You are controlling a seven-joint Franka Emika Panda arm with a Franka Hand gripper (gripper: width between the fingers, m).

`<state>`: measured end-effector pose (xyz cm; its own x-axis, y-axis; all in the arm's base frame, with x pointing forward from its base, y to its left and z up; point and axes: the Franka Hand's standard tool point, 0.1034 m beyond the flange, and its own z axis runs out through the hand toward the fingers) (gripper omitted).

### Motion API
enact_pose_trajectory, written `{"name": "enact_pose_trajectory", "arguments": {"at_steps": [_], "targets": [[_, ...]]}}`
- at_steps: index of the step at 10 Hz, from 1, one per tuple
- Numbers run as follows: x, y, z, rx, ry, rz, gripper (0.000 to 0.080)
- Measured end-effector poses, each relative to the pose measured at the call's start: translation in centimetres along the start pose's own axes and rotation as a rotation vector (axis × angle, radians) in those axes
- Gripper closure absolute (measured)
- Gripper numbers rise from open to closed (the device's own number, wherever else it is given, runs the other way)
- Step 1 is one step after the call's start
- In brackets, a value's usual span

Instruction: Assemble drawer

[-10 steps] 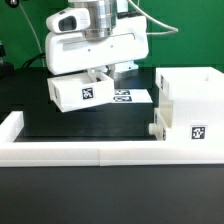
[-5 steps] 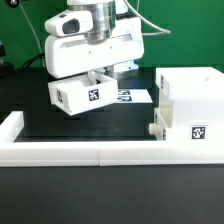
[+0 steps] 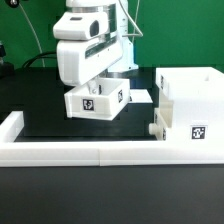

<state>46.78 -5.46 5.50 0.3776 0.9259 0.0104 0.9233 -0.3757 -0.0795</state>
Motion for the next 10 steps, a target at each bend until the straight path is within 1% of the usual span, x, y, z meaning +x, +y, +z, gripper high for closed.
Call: {"name": "enact_pose_trajectory", "arguments": {"at_steps": [2, 4, 6, 8, 10], "targets": [[-0.5, -0.1, 0.2, 0.004, -0.005, -0.119, 0.0725], [-0.6, -0.1, 0.3, 0.006, -0.007, -0.216, 0.0725], [-0.6, 0.0, 0.3, 0.005, -0.008, -0.246, 0.0725], [0.5, 1.2, -0.3, -0.018, -0.018, -0.292, 0.0725], [1.8, 2.4, -0.6, -0.028, -0.015, -0.300, 0.0725]]}}
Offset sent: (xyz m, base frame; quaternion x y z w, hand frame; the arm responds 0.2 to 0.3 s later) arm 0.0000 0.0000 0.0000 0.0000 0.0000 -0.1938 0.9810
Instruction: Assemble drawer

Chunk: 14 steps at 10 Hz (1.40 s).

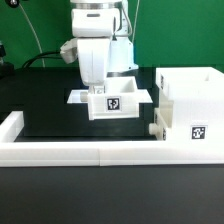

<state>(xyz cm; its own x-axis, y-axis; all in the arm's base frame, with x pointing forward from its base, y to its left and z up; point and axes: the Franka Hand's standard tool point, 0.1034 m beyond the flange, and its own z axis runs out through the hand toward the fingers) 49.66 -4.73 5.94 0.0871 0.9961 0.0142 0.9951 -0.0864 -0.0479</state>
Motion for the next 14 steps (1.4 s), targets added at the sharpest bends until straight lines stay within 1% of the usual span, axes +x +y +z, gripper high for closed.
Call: {"name": "enact_pose_trajectory", "arguments": {"at_steps": [1, 2, 5, 6, 7, 8, 9, 10, 12, 13, 14], "targets": [[0.5, 0.6, 0.1, 0.000, 0.002, -0.007, 0.0725], [0.7, 0.9, 0.2, 0.000, 0.003, -0.008, 0.0725], [0.6, 0.8, 0.3, 0.003, 0.003, -0.005, 0.0725], [0.6, 0.8, 0.3, -0.004, 0.003, -0.007, 0.0725], [0.6, 1.1, 0.4, -0.028, 0.005, -0.012, 0.0725], [0.7, 1.4, 0.3, -0.023, 0.005, -0.024, 0.0725], [1.0, 1.9, 0.2, -0.042, 0.005, -0.030, 0.0725], [1.3, 2.2, 0.2, -0.043, 0.005, -0.036, 0.0725], [2.1, 3.2, -0.2, -0.059, -0.002, -0.062, 0.0725], [2.5, 3.3, -0.3, -0.064, -0.006, -0.077, 0.0725], [2.4, 3.2, -0.2, -0.063, -0.007, -0.076, 0.0725]]}}
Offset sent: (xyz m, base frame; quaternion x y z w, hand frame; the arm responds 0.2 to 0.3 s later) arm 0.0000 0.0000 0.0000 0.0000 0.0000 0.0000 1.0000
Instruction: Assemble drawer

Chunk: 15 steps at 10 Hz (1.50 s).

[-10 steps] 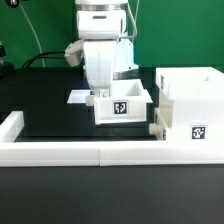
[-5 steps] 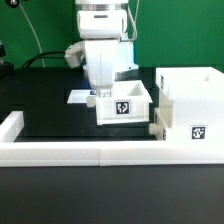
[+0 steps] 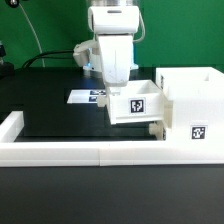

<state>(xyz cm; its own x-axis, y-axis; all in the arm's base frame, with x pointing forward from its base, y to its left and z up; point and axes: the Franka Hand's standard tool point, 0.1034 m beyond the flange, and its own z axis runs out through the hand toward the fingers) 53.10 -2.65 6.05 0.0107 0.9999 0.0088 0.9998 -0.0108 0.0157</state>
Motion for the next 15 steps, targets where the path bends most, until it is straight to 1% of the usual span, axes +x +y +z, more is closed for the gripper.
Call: {"name": "enact_pose_trajectory", "arguments": {"at_steps": [3, 7, 11, 15], "targets": [[0.0, -0.1, 0.3, 0.005, 0.000, 0.001, 0.0725], [0.4, 0.2, 0.4, 0.004, 0.003, 0.007, 0.0725], [0.9, 1.0, 0.5, -0.001, 0.006, 0.033, 0.0725], [0.8, 1.0, 0.6, -0.002, 0.006, 0.036, 0.0725]]}}
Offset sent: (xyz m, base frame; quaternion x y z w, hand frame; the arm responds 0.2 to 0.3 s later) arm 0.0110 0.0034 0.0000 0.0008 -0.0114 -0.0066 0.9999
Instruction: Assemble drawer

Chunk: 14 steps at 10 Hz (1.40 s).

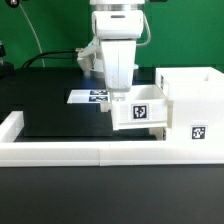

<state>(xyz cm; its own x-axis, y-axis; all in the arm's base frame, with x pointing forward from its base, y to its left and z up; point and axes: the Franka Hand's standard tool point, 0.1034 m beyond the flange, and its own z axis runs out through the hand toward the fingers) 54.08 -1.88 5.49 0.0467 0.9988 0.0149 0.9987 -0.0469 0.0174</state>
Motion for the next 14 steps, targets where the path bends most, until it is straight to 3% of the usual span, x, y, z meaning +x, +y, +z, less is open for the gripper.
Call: {"name": "enact_pose_trajectory", "arguments": {"at_steps": [14], "targets": [[1.9, -0.3, 0.2, 0.004, -0.001, 0.028, 0.0725]]}}
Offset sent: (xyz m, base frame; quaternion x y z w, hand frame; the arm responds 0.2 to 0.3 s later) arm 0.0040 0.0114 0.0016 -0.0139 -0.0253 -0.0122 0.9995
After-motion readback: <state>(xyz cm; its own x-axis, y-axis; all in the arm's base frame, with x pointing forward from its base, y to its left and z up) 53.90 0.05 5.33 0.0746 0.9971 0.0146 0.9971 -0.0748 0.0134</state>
